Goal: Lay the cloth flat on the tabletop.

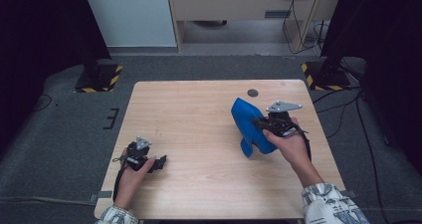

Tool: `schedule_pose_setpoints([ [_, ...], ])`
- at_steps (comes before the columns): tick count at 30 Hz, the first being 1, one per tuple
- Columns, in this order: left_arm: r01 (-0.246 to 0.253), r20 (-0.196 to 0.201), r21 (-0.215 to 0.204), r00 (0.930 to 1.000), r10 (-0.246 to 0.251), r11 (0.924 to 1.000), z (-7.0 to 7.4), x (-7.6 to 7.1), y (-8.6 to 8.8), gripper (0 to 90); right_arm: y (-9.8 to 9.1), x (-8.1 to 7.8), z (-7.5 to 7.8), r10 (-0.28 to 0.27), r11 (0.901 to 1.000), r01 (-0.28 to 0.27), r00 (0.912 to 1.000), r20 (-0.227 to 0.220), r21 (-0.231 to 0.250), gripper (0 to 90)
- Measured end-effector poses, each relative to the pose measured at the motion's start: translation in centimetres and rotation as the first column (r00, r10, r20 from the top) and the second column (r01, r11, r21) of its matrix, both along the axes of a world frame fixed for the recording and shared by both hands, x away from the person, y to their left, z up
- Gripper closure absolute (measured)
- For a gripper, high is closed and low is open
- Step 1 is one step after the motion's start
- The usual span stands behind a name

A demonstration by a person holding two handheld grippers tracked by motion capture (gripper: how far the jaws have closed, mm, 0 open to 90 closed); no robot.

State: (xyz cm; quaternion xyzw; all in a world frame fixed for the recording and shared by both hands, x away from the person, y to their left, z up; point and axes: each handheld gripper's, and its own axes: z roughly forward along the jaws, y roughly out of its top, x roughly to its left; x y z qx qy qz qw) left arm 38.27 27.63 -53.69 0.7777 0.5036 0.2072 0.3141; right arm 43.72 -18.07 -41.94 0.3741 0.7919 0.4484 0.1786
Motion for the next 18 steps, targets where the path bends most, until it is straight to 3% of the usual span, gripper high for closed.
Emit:
schedule_pose_setpoints([
  [11,0.001,0.000,0.000,1.0000,-0.001,1.0000,0.0,0.0,0.0,0.0,3.5,-0.7,0.0,0.076,0.9968,-0.076,0.9971,-0.008,-0.023,80.8],
  [18,0.002,-0.001,0.001,1.0000,-0.002,1.0000,0.0,0.0,0.0,0.0,6.9,-1.5,-1.8,0.148,0.9862,-0.151,0.9879,-0.044,-0.067,80.3],
])
